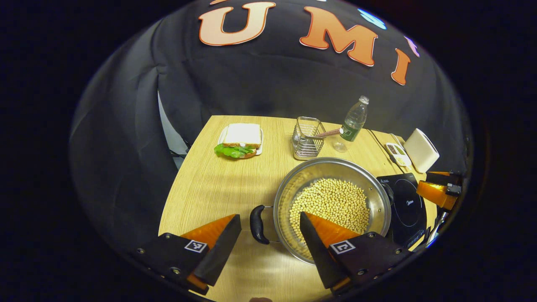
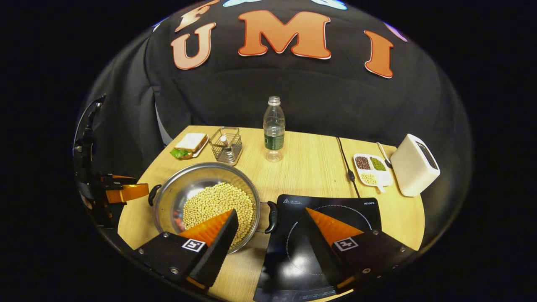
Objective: First push the handle of the pot to place it horizontally, then grasp the pot with both hands and set it on the induction cooktop.
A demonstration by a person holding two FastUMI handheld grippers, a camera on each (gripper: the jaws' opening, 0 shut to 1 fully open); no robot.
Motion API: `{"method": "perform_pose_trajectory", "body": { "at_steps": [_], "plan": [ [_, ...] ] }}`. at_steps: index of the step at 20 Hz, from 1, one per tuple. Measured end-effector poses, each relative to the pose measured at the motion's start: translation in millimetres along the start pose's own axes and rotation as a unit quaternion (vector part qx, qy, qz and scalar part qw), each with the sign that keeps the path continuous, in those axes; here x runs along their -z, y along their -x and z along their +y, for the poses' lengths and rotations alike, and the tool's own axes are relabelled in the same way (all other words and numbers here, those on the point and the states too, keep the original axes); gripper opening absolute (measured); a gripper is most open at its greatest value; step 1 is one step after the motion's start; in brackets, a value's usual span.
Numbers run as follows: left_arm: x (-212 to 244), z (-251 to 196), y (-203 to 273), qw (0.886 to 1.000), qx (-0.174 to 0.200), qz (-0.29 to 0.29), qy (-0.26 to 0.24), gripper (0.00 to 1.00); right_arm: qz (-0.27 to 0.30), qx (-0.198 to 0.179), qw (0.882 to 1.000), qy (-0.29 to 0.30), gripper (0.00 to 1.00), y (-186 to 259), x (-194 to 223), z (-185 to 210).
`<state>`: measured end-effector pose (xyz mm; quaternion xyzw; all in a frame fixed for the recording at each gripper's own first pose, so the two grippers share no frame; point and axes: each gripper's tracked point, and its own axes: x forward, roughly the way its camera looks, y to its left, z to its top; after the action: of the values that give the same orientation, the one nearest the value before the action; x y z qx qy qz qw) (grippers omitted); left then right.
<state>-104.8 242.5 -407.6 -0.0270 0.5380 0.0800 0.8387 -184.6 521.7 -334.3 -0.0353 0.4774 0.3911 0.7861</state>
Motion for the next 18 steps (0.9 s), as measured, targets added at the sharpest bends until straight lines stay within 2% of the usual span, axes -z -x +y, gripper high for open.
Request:
{"method": "perform_pose_trajectory", "body": {
  "at_steps": [6, 9, 14, 18],
  "plan": [
    [8, 7, -25, 1.0, 0.003, 0.012, -0.007, 0.9, 0.055, -0.001, 0.998, 0.001, 0.91, -44, 25, 15],
    [13, 3, -33, 1.0, 0.016, 0.016, -0.01, 0.9, 0.078, 0.002, 0.997, -0.004, 0.87, -60, 38, 18],
    [19, -2, -47, 0.999, 0.027, 0.022, -0.013, 0.9, 0.085, 0.017, 0.996, 0.006, 0.81, -71, 41, 13],
    [20, -7, -52, 0.999, 0.029, 0.018, -0.023, 0.92, 0.081, 0.023, 0.996, 0.024, 0.67, -71, 41, 7]
  ]
}}
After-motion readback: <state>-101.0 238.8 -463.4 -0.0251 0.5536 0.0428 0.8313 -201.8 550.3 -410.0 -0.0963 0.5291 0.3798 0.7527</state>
